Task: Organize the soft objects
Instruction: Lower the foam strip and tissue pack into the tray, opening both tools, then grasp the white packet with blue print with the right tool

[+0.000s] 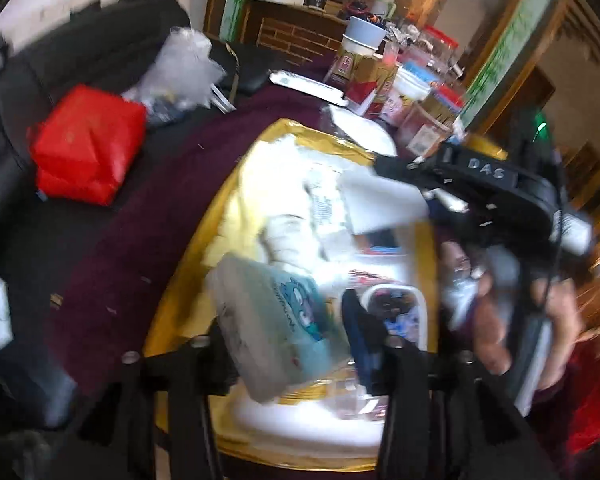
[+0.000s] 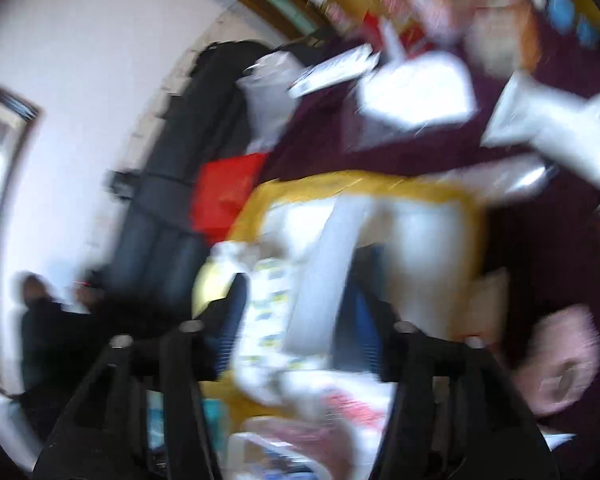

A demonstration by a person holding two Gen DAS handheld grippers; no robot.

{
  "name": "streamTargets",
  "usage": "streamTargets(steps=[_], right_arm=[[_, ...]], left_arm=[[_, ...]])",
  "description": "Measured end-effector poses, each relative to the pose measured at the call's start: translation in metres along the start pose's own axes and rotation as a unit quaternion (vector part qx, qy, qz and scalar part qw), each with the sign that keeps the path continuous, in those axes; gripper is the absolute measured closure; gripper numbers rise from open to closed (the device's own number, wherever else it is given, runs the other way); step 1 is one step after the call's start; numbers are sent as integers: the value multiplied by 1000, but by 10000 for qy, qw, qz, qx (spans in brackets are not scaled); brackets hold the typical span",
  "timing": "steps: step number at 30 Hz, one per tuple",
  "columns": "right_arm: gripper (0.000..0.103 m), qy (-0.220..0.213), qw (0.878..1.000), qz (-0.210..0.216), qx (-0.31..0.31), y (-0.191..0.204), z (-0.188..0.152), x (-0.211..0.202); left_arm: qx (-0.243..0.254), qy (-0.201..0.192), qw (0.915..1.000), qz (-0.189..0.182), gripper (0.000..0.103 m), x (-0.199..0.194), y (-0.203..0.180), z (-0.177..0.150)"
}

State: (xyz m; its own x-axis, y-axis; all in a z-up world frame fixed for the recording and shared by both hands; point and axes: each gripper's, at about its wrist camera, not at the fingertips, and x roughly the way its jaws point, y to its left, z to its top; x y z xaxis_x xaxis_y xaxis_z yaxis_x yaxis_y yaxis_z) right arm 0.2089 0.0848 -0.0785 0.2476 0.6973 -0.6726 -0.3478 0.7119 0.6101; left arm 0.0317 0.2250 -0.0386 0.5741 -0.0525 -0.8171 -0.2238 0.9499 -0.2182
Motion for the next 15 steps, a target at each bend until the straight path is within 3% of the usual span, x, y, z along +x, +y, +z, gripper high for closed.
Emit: streamTargets(steps=[3, 7, 10, 15], right_arm=[[37, -104, 9998, 66, -124, -6, -2, -17], [37, -260, 9996, 99, 51, -28, -9, -52], [37, -508, 9984, 121, 220, -53, -16, -86], [37, -1091, 9924, 6, 562, -104, -31, -152]], left_arm=[[359, -29, 9983, 464, 43, -2, -5, -3], [630, -51, 9965, 541, 41, -16, -13, -7], [874, -161, 9943, 590, 33, -30, -22, -10], [810, -505, 9952, 192, 30, -58, -30, -10]])
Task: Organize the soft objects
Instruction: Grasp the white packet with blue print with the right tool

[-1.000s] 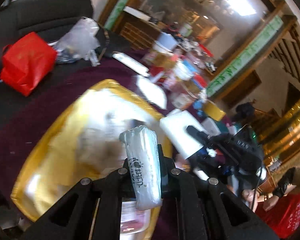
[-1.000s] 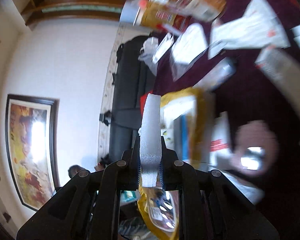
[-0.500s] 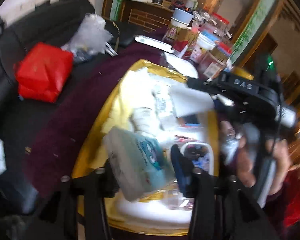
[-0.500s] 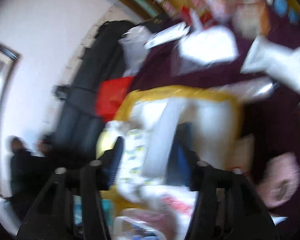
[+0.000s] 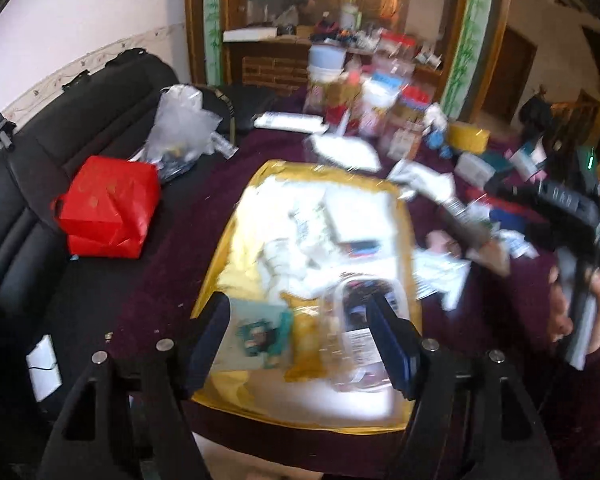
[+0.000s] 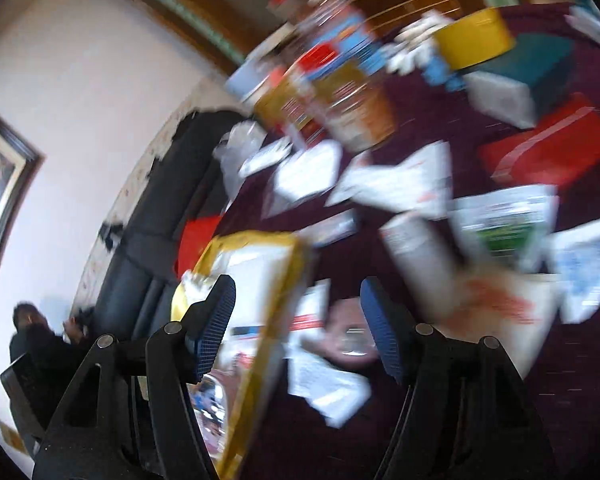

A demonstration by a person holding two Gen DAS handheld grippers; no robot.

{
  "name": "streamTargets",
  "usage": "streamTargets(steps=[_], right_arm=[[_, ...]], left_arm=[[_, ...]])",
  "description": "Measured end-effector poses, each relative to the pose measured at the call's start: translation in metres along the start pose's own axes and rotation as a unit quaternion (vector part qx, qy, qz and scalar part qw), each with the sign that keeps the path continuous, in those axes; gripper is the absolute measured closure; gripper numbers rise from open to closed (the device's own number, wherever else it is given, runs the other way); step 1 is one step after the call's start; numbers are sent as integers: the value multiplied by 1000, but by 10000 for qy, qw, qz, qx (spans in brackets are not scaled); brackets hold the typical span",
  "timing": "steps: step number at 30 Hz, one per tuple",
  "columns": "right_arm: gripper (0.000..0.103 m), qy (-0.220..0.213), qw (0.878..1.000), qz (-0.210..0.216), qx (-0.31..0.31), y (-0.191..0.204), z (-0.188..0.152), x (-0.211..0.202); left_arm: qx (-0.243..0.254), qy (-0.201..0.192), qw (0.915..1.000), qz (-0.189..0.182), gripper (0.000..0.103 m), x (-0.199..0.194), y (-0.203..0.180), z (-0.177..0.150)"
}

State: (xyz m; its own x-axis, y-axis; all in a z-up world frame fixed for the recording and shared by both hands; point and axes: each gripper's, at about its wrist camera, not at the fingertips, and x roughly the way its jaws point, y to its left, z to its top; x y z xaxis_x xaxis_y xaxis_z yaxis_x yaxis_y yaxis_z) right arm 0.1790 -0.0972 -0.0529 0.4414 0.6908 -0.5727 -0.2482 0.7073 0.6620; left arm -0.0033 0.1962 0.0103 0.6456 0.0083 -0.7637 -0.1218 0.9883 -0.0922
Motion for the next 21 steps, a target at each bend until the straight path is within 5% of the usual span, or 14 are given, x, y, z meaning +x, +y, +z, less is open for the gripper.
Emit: streamTargets(steps=[6, 13, 14, 18, 21], right_arm=[[37, -607, 9949, -249, 773, -81, 5, -75], [37, -626, 9874, -942, 1109, -146, 6, -108], [37, -545, 9872, -892, 1207, -153, 5, -105], [37, -29, 9718, 438, 2316, -186, -7, -85], [38, -16, 9527, 365, 3017, -197, -18, -72]], left_arm=[[-19, 10, 9975, -701, 26, 1, -35, 2], [521, 811, 9871, -1278, 26, 41, -105, -15], [597, 902, 9850, -1341, 26, 45, -114, -18], [816, 1069, 9815, -1365, 26, 51, -132, -26], [740, 1100, 9817, -1367, 26, 53, -131, -27]])
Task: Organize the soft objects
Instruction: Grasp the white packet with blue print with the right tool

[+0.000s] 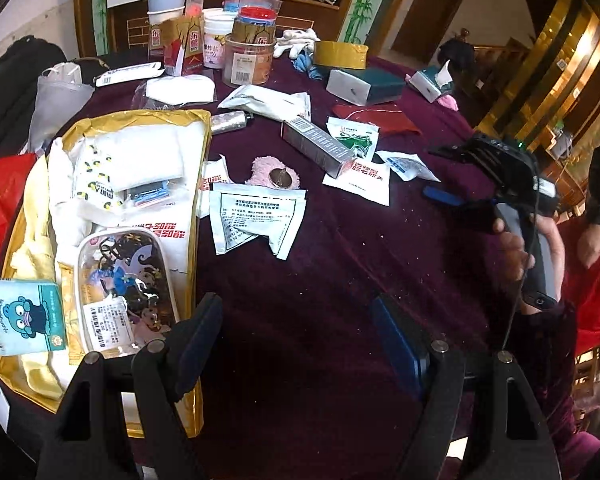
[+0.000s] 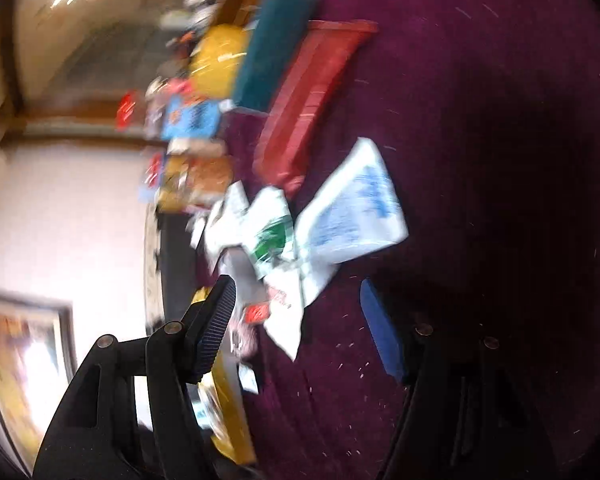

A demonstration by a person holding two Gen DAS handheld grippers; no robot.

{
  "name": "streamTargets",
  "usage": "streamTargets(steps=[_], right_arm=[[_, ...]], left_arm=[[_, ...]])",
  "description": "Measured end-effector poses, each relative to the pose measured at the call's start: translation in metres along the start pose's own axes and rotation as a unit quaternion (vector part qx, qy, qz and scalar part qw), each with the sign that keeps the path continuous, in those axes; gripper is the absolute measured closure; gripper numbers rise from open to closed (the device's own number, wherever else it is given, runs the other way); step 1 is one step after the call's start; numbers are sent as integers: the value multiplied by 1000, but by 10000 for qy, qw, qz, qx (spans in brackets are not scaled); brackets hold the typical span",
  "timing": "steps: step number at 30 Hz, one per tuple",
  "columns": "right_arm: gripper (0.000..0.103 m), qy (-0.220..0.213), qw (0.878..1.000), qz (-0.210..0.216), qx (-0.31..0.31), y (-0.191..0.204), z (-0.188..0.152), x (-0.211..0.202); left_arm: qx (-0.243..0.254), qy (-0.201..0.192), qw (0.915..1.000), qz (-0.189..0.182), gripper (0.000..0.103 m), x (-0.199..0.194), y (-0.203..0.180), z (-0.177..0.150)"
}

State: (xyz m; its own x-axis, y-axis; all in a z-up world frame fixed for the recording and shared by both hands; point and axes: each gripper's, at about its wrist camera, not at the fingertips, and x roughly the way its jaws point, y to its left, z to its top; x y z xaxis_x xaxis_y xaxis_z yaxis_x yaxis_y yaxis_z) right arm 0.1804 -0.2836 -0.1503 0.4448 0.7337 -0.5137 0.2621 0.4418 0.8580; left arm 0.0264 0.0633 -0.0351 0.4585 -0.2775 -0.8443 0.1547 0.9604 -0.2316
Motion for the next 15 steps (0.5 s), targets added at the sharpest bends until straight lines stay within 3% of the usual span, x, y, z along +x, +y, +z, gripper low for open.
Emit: streamTargets(steps=[8, 13, 15], right_arm=[[31, -668, 9975, -207, 134, 13, 11, 7], [31, -803, 9911, -691, -801, 39, 23, 29], [40, -752, 9838, -1061, -1231, 47, 23, 35]], left_arm=[[-240, 49, 9996, -113, 26, 1, 11, -3], [-250, 91, 9995, -176, 26, 2, 8, -1], [-233, 102, 9995, -177, 26, 4, 5, 1]])
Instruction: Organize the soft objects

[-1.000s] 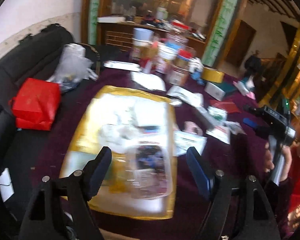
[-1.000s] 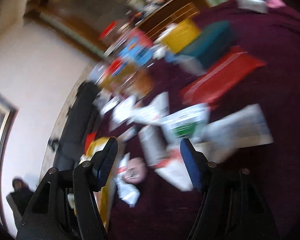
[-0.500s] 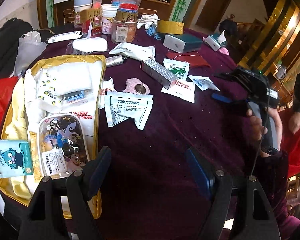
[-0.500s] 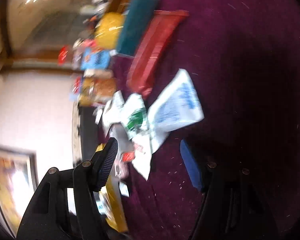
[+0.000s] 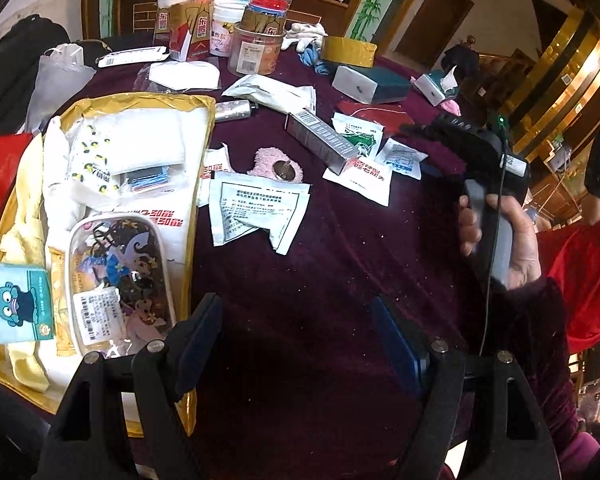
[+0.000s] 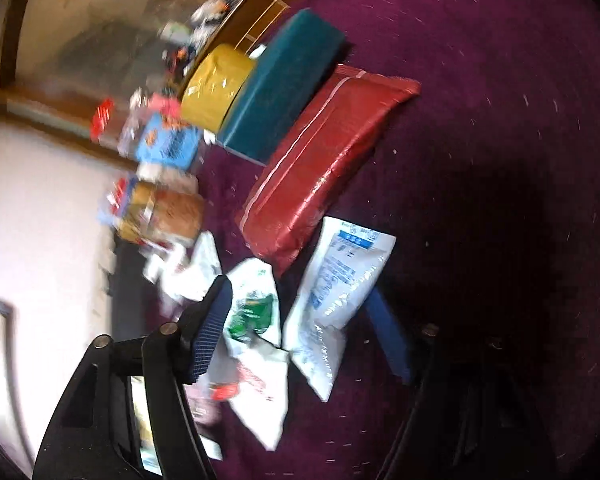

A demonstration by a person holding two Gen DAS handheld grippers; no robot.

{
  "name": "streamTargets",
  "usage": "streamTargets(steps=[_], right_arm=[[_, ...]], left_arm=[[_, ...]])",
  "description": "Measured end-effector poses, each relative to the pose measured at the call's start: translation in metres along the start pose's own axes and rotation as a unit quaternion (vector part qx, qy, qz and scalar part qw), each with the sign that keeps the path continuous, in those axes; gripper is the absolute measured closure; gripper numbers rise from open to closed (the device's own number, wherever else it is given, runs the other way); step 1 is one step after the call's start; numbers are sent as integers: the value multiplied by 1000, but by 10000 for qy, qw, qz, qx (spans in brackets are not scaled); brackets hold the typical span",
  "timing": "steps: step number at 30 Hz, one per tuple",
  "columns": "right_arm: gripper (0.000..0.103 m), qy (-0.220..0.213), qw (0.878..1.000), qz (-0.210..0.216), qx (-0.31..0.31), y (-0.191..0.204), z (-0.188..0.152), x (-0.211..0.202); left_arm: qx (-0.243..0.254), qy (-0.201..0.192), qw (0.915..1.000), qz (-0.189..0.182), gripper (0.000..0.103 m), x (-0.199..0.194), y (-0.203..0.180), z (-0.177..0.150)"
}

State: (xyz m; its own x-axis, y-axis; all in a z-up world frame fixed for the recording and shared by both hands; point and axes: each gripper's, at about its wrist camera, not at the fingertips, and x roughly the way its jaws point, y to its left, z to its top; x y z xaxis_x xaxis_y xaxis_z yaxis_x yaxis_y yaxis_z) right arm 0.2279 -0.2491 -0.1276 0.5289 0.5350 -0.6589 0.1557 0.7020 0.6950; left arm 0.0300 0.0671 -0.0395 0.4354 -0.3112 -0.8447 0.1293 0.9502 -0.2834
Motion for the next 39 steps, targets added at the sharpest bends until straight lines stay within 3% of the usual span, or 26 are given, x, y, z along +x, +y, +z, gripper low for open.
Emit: streamTargets(steps=[3, 8, 15, 19, 23, 28, 32, 37, 39], right_arm=[[80, -144, 9963, -565, -624, 2, 0, 2], [83, 12, 9983, -61, -578, -19, 9, -1], [83, 289, 9948, 875, 425, -51, 17, -3], [85, 379, 9933, 955, 525, -52, 17, -1], [85, 419, 9945, 868, 409, -46, 15, 2], [85, 473, 9942, 869, 422, -45, 21, 6], [85, 494, 9939, 879, 445, -46, 22, 6], [86, 514, 9934, 891, 505, -48, 24, 8], [86, 519, 9933, 893, 517, -48, 24, 9]], left_arm=[[7, 45, 10000, 39, 26, 5, -5, 3], [68, 148, 9999, 38, 26, 15, -17, 7], [71, 24, 9999, 134, 26, 42, -43, 35], [644, 48, 9969, 451, 26, 68, -80, 39], [1096, 109, 9927, 481, 26, 94, -107, 40], [1063, -204, 9917, 696, 26, 114, -109, 51], [1430, -403, 9812, 1233, 26, 119, -118, 58], [2070, -28, 9631, 1719, 26, 137, -139, 54], [2311, 27, 9516, 2027, 26, 145, -145, 57]])
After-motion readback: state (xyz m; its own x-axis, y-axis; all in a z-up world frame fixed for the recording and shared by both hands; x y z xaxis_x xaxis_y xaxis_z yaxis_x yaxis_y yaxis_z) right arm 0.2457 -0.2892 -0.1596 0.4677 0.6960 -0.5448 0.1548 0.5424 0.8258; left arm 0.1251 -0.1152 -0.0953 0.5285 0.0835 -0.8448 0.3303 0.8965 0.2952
